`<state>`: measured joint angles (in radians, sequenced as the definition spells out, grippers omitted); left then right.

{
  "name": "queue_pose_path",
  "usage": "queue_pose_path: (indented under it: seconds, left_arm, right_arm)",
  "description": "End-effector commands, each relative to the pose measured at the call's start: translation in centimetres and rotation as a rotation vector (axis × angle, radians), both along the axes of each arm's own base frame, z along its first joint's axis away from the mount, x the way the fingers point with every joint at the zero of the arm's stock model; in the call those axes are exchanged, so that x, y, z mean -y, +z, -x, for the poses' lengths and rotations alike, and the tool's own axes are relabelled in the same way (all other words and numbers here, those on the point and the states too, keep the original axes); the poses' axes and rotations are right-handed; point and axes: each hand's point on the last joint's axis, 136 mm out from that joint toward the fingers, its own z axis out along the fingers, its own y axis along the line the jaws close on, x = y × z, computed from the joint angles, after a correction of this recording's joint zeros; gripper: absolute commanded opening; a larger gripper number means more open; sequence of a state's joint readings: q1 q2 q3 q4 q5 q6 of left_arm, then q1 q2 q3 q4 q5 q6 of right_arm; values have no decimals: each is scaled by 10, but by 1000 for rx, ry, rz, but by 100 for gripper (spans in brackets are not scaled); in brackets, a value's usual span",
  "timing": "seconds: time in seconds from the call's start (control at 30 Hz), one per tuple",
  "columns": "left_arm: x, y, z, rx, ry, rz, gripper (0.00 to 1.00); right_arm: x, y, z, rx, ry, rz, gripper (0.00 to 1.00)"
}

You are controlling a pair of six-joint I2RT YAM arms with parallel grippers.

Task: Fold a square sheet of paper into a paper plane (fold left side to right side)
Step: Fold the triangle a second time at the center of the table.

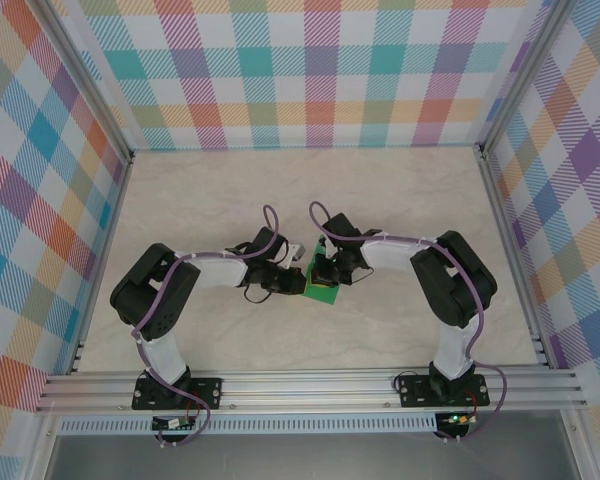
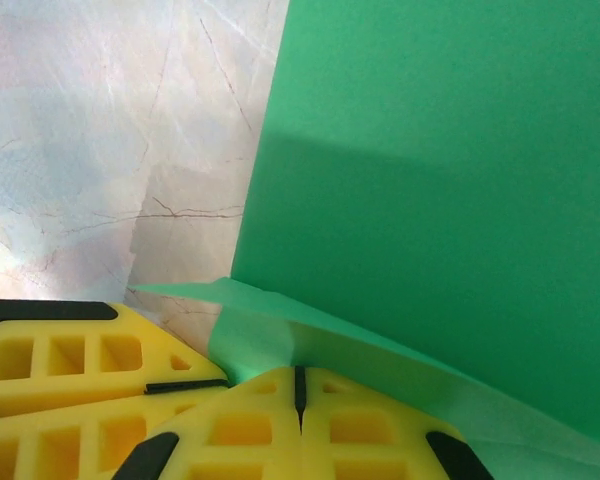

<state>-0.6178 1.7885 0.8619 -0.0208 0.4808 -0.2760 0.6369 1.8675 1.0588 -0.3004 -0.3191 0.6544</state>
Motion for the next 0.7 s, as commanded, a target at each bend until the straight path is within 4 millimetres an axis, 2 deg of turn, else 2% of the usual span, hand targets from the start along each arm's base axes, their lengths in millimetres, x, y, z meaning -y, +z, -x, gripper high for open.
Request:
queue_pose_path:
  seconds: [0.0, 0.33, 0.67]
  left_arm:
    - [-26, -34, 12, -42, 24, -157, 9]
    - [-27, -34, 13, -44, 23, -161, 9]
    - [-28, -32, 14, -40, 23, -165, 9]
  right_arm:
    - [28, -10, 3, -26, -19, 102, 0]
    - [56, -6, -14, -9, -71, 116, 0]
    - [93, -13, -18, -26, -118, 148, 0]
